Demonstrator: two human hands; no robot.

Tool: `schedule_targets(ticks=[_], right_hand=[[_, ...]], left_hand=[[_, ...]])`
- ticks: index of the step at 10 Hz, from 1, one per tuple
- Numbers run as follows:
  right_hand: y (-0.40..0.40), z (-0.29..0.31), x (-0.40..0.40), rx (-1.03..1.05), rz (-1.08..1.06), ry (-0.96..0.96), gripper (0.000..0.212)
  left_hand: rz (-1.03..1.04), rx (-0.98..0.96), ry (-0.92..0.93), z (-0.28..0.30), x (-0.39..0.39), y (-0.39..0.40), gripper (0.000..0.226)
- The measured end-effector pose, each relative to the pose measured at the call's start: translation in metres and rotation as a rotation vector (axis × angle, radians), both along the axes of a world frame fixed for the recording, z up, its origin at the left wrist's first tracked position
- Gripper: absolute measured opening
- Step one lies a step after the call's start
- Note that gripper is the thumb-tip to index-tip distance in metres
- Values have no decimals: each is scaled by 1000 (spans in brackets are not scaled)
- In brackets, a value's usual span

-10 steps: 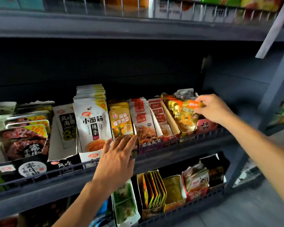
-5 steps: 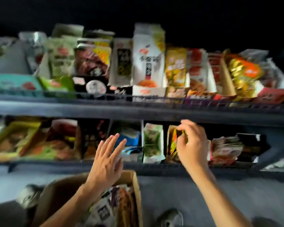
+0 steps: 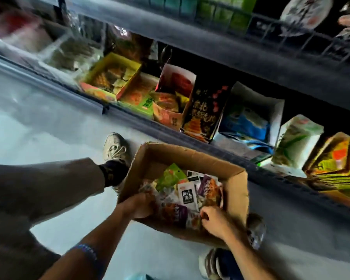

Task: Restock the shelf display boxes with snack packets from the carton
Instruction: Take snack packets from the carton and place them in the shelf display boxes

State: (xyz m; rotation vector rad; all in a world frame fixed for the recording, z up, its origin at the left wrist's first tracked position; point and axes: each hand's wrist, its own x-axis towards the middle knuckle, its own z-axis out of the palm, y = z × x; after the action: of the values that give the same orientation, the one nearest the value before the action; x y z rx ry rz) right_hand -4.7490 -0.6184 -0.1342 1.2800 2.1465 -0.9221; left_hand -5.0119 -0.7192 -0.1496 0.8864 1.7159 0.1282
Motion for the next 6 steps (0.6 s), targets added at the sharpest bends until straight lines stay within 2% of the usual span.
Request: schedule_targets(ticks=[1, 2, 3, 4, 5, 6], right_hand=[[6, -11, -19, -13, -13, 45, 18], [10, -28, -36, -46, -118, 141, 18], [6, -42, -32, -85, -99, 80, 22], [-7, -52, -19, -125, -42, -3, 22], [-7, -54, -18, -131, -111, 33, 18], [-1, -56, -22, -165, -217, 44, 15]], left_hand=[[10, -37, 99, -25, 6, 9, 40], [137, 36, 140, -49, 5, 30, 37], [127, 116, 164, -62, 5, 50, 49], [244, 208, 183, -100, 10, 67, 77], [230, 152, 152, -121, 14, 68, 76], [191, 179, 189, -92, 22, 73, 72]])
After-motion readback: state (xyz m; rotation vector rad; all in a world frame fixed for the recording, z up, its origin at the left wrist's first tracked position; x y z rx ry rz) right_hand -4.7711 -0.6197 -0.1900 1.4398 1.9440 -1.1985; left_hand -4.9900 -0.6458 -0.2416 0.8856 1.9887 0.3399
